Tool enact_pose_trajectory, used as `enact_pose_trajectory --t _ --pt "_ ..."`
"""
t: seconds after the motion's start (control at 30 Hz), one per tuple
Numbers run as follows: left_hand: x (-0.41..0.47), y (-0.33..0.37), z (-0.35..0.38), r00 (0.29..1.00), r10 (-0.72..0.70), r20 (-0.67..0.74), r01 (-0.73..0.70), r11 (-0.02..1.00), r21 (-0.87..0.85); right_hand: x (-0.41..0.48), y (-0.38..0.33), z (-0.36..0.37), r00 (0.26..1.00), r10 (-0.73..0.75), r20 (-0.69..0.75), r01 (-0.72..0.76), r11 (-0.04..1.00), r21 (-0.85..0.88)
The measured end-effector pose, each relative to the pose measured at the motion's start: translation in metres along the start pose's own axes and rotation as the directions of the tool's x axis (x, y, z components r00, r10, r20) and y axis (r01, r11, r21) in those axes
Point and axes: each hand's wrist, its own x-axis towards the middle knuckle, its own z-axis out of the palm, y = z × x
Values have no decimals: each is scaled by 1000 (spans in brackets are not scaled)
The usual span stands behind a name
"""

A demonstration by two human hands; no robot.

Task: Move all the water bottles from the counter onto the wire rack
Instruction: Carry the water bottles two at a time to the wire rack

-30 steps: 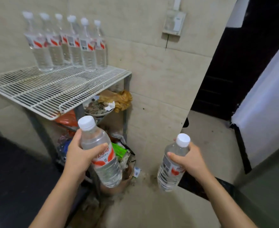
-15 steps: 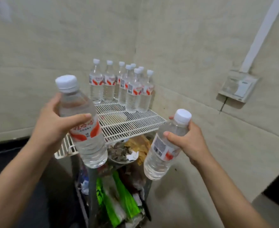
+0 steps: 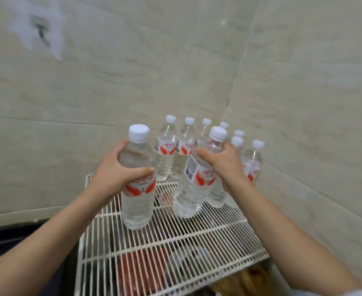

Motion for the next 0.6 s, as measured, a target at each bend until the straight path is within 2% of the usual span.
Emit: enact_pose_trajectory --t 0.17,0.3,0.43,0.6 --pt "34 -15 9 1000 -25 -14 25 1000 -2 71 28 35 995 46 -87 -52 996 -78" --pt "51 -23 17 1000 -12 -19 13 999 36 105 35 46 999 30 -32 -36 975 -218" --pt "68 -26 30 999 -12 -50 14 999 43 120 46 41 998 62 -9 -63 972 -226" --pt "83 -34 56 996 -14 -92 24 994 110 116 42 26 988 49 145 -4 955 -296"
